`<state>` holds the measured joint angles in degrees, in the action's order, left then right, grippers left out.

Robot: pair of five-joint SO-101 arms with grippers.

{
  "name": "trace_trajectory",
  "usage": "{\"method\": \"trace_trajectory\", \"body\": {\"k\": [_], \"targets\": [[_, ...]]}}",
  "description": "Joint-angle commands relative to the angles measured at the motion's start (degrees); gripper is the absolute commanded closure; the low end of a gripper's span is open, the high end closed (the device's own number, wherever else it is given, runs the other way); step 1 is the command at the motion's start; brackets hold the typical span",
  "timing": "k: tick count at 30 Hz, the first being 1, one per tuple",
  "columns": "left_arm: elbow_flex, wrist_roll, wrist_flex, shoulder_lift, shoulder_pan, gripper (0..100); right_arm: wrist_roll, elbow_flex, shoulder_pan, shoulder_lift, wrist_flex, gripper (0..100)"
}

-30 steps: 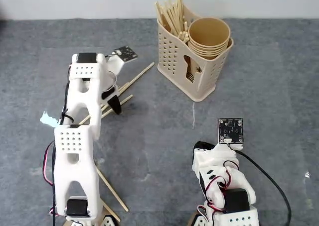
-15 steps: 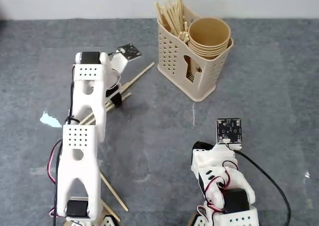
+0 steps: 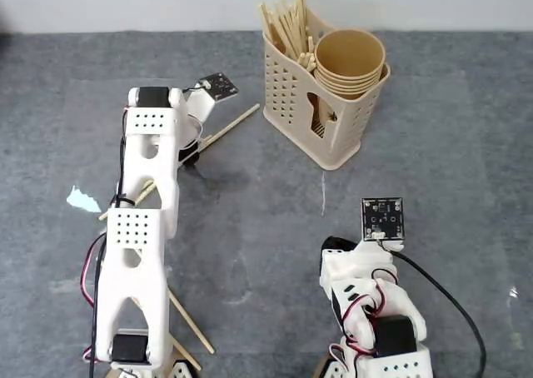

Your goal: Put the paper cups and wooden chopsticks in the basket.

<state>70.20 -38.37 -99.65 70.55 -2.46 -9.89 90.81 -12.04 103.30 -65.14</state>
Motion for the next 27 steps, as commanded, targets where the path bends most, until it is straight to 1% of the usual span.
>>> {"method": "trace_trajectory", "body": {"k": [1, 4, 7, 14, 21, 27], "targets": [[0.4, -0.5, -0.9, 0.5, 0.1, 94, -0.1, -0.3, 0.0, 0.6, 1.3, 98.0], [0.3, -0.5, -1.0, 0.5, 0.1, 95, -0.1, -0.3, 0.0, 0.6, 1.3, 98.0], [0.3, -0.5, -1.0, 0.5, 0.1, 99, -0.1, -0.3, 0.0, 0.6, 1.3, 98.0], [0.7, -0.5, -1.0, -0.3, -0.5, 99, -0.1, -0.3, 0.0, 0.6, 1.3, 98.0], [-0.3, -0.3, -1.1, -9.1, -1.9, 99, -0.1, -0.3, 0.0, 0.6, 1.3, 98.0], [-9.2, -0.3, -1.0, -19.6, -2.3, 99, -0.1, -0.3, 0.0, 0.6, 1.3, 98.0]]}}
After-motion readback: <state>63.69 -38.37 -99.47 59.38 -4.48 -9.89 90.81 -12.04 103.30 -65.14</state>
